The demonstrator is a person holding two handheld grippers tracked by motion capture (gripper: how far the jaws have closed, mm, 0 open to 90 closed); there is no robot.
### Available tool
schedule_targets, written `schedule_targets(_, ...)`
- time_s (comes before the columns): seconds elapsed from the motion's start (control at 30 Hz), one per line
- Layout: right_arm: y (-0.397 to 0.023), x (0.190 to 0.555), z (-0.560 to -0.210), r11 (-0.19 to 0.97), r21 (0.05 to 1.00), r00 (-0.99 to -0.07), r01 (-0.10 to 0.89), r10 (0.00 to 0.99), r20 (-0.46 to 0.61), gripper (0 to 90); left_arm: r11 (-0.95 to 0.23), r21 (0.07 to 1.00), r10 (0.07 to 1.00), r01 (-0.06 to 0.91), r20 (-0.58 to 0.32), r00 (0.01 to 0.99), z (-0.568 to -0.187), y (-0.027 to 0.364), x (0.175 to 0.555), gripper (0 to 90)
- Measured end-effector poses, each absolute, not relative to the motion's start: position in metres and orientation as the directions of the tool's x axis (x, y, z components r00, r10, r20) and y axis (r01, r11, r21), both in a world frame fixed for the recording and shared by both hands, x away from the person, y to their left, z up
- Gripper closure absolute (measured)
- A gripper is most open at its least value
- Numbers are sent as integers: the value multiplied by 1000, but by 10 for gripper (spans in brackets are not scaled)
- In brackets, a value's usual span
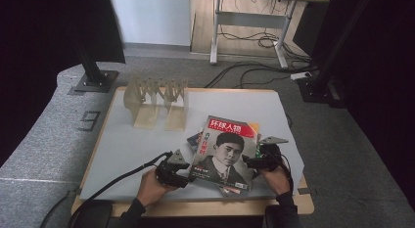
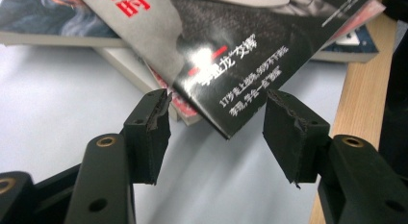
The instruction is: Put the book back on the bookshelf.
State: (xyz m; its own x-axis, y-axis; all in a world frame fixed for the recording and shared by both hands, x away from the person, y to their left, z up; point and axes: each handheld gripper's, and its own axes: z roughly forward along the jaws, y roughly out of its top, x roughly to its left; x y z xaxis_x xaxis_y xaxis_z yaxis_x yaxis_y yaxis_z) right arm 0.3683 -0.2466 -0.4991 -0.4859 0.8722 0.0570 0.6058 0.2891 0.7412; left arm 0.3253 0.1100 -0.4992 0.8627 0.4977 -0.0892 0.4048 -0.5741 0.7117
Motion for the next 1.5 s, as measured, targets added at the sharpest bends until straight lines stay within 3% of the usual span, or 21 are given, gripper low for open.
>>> schedule_targets(0.3,-246,369,-501,293,737,-487,610,871,56,76,-546,728,465,414,-147,873,-501,108,329,436)
schedule_targets(0.87,-249,368,-502,299,726,-477,619,878,44,77,-552,737,432,390,-147,890,-503,99,326,459)
schedule_targets(1.5,-267,372,-502,266,728,-442,632,895,56,121,-562,745,388,358,-145,910,-504,73,329,406)
